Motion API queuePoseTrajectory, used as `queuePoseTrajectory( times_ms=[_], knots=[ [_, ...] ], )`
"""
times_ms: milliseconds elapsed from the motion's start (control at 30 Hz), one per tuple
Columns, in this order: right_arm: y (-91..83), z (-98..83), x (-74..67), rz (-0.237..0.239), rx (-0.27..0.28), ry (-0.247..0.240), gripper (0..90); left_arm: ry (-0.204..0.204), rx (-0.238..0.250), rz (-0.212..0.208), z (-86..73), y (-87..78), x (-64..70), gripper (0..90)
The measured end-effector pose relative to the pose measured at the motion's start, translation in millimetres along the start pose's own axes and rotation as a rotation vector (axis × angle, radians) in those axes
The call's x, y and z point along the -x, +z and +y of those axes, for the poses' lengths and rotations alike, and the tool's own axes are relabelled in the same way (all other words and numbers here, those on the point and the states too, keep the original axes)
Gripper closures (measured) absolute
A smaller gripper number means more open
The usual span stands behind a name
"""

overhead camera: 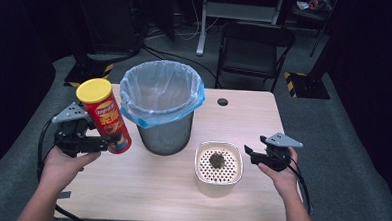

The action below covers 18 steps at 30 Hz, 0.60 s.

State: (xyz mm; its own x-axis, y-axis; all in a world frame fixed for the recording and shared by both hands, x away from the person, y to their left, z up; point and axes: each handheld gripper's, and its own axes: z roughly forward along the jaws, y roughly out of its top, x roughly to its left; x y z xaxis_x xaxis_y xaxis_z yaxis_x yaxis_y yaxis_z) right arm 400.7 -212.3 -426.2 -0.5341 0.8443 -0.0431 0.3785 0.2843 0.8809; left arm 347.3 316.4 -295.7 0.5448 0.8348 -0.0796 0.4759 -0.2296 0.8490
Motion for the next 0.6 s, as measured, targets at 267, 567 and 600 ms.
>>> queuePoseTrajectory(
  times_ms=[267,567,600],
  knots=[
    [1.3,-0.5,-0.8,0.004,-0.004,-0.008,27.6,0.015,-0.023,-0.007,19.2,-4.3,-1.1,23.5],
    [2.2,-0.9,-1.5,0.002,-0.006,-0.004,27.6,0.021,-0.029,-0.002,40.6,-17.3,-0.5,23.5],
    [2.2,-1.0,-1.4,0.002,-0.006,-0.004,27.6,0.022,-0.026,-0.003,42.9,-18.6,-1.0,23.4]
  ],
)
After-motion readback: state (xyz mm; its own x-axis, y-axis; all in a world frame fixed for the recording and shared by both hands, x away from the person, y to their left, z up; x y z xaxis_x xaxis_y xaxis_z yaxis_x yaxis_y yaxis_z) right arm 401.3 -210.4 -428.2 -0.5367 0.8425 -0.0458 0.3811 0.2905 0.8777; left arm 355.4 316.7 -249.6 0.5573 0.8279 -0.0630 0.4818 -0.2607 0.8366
